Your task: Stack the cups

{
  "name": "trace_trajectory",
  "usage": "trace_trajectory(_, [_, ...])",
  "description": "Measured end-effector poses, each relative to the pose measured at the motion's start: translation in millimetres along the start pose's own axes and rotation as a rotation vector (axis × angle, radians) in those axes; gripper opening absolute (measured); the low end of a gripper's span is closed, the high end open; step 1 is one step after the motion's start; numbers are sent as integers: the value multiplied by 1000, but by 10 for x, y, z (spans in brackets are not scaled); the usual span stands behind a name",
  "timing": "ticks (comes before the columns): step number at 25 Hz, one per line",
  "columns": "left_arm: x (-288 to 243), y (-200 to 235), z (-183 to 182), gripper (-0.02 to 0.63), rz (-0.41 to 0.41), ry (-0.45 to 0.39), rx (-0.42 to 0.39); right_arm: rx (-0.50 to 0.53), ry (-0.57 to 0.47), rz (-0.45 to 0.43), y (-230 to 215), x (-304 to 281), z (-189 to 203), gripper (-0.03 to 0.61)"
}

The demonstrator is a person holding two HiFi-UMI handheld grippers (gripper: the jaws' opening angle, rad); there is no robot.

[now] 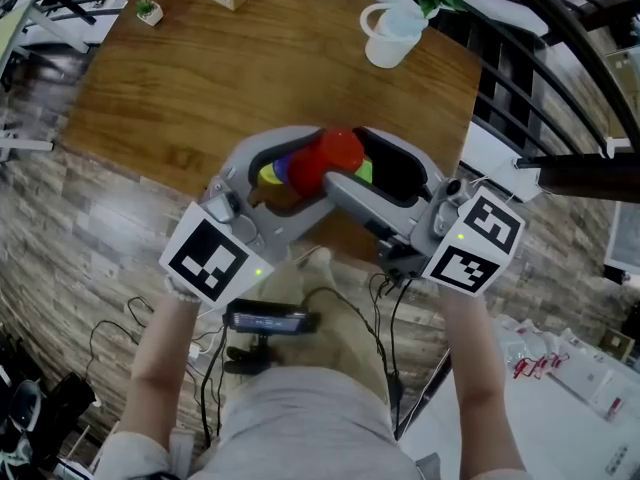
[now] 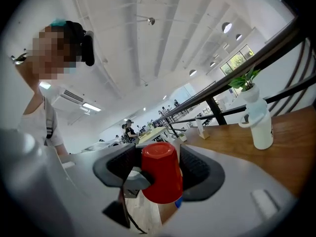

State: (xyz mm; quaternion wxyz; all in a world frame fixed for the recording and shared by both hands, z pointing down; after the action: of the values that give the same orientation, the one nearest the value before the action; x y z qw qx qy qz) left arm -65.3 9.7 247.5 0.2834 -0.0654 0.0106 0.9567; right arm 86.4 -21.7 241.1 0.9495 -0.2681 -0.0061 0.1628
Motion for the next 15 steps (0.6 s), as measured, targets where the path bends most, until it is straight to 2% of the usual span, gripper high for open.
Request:
trace_trajectory(2, [-15,4,-27,230,13,-20,-55,-4,2,-4,-6,-23,5,267])
trace_trajectory(4, [-12,1,-32,232,14,-26,-70,5,7,-2,-15,-28,6,264])
trace_trajectory(6, [-1,-4,-35,233,14,-32,-72,6,10,-2,-18,-24,1,230])
trace_trajectory(10, [12,-11,-18,235,8,-37,-63,34,26,1,2,-39,5,229])
trace_trajectory(15, [-3,-6,44,238,-11,-10,0,109,47,17,16,-46,8,225])
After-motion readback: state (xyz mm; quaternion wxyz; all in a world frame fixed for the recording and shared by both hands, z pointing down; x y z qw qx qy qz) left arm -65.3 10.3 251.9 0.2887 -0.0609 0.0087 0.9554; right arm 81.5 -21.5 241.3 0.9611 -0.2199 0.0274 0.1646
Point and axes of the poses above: the fingertips, and each gripper's own axes: x backward along the fingers, y to its left, z out of its underside, the point moved 9 cm from there along x, backward along the fingers, and after that the axes turned 3 degrees about x, right-handed, at the moved point
